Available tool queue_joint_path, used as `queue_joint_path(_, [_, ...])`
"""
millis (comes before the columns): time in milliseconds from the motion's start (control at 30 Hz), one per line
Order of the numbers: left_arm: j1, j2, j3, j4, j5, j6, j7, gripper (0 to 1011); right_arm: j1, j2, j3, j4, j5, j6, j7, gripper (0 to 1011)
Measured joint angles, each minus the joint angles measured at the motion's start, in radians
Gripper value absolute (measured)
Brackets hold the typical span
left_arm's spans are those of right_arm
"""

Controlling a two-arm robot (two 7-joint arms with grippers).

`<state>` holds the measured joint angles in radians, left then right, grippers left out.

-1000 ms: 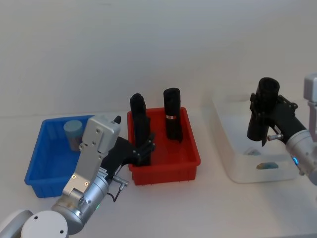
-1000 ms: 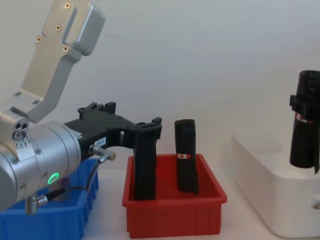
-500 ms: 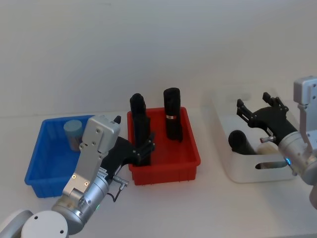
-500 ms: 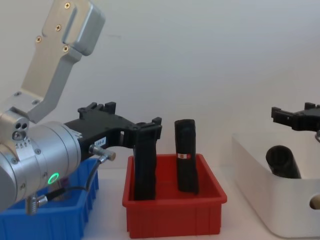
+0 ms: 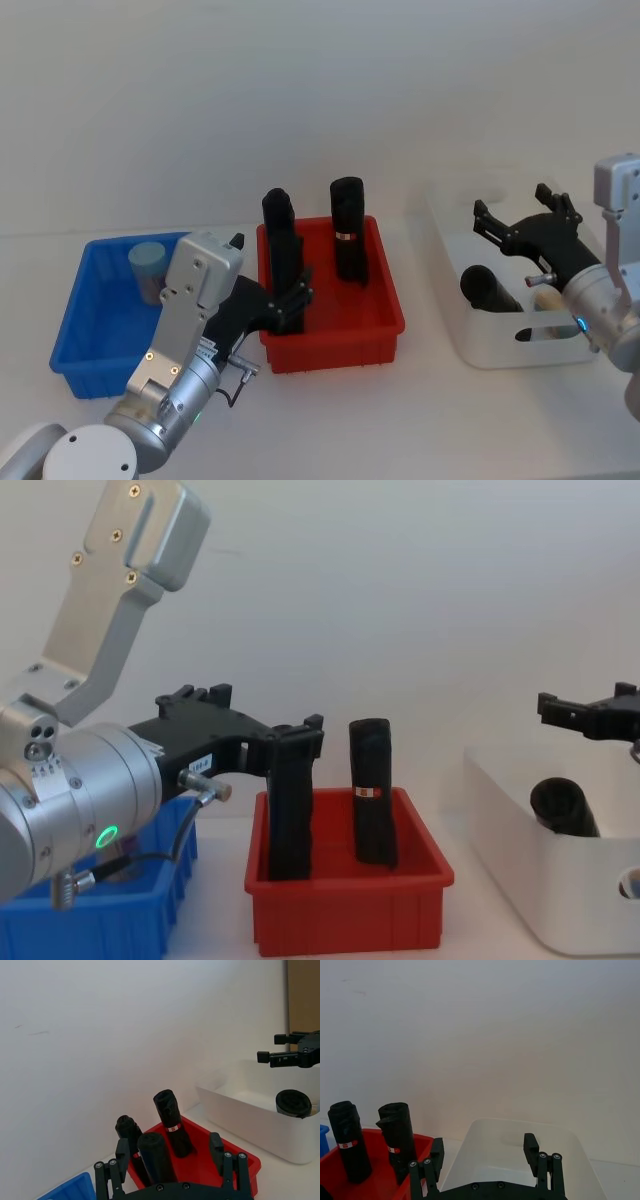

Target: Pick the cotton swabs from the blue box and place them into the white box.

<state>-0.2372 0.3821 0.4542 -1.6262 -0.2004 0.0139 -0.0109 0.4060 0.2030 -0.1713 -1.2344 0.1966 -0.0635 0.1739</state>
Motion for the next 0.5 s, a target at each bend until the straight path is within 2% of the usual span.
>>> queue_joint_path(500, [0.0,0.0,0.0,0.0,0.0,0.0,0.0,1004,-0.001,0.001,0.003,0.001,0.004,-0.007,0.003,1001])
